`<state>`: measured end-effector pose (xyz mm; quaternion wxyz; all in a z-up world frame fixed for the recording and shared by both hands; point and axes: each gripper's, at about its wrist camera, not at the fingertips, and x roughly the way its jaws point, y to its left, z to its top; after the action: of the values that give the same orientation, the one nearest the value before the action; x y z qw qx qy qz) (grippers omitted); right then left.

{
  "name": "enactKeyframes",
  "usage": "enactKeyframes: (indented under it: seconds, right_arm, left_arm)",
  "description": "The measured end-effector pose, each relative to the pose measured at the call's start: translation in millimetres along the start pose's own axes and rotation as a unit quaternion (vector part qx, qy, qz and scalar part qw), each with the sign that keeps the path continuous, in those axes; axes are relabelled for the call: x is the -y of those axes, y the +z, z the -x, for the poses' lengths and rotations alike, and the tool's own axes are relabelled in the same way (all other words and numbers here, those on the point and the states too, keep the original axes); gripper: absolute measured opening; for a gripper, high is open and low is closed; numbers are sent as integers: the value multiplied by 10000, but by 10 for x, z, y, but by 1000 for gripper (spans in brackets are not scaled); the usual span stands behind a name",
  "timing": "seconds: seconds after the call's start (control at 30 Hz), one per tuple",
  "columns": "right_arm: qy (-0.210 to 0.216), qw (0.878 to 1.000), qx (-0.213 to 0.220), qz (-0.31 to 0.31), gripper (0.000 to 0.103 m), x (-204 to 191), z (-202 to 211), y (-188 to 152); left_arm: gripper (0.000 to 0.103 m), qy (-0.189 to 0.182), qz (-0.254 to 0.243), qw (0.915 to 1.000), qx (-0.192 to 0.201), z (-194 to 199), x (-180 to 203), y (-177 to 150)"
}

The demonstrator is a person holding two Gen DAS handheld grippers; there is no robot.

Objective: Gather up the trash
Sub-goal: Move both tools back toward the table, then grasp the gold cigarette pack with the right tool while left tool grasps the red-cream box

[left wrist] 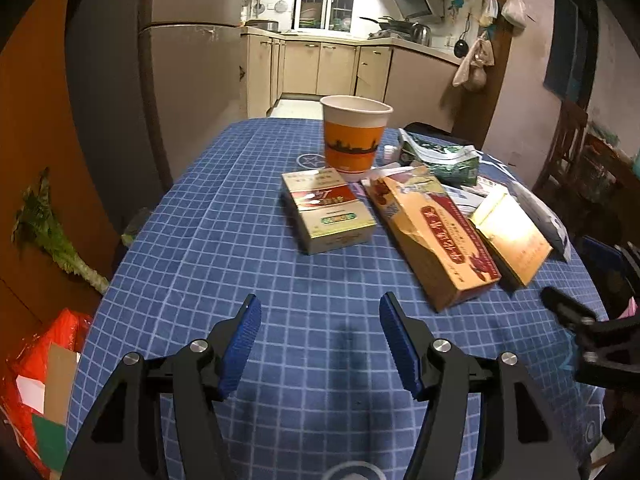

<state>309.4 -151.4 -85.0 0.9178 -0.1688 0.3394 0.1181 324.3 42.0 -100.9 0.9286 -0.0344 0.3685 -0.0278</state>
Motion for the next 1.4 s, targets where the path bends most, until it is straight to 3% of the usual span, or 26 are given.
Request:
enactKeyframes:
  seconds: [0.17,0.23,0.3,0.57,0.87,1.07,1.13,1.27,1.33,1.4]
  right_arm:
    - [-439,9971,-184,595,86,-119,-311,87]
    - [-480,9963,-261,656,76,-123,-406,94]
    - [-405,9965,-473,562,58,-85,-535,99]
    - [67,9991,-213,-349,57,180,-326,-4]
    - [370,9903,60,-1334,57,350,265,-413]
    - [605,9799,46,-1900,57,446,435,-672]
    - [631,9795,22,-1914,57,442,447,-701]
    - [654,9787,53,-1943,57,443,483,-719]
    - [660,9786,63,-1946,57,444,496,-735]
    - [675,9779,68,-1979,57,445,496,-744]
  left_arm:
    - [63,69,74,9999,-126,-123,-80,48]
    - [63,16,74,9999,-154,-146,-74,78]
    - [65,-1,65,9999,-116,-159,-42,109]
    - [66,-165,100,9997,-119,-141,69,143]
    - [67,-620,38,9976,-315,-162,382,97]
    - [78,-1022,163,9942,-279,-302,717,281]
    - [84,-926,193,9950,-310,-432,848,352]
    - [83,-790,154,9952,-559,-725,991,411]
    - [72,-657,179,9961,-562,-787,999,413]
    - [70,-700,146,9958,-563,-775,1016,405]
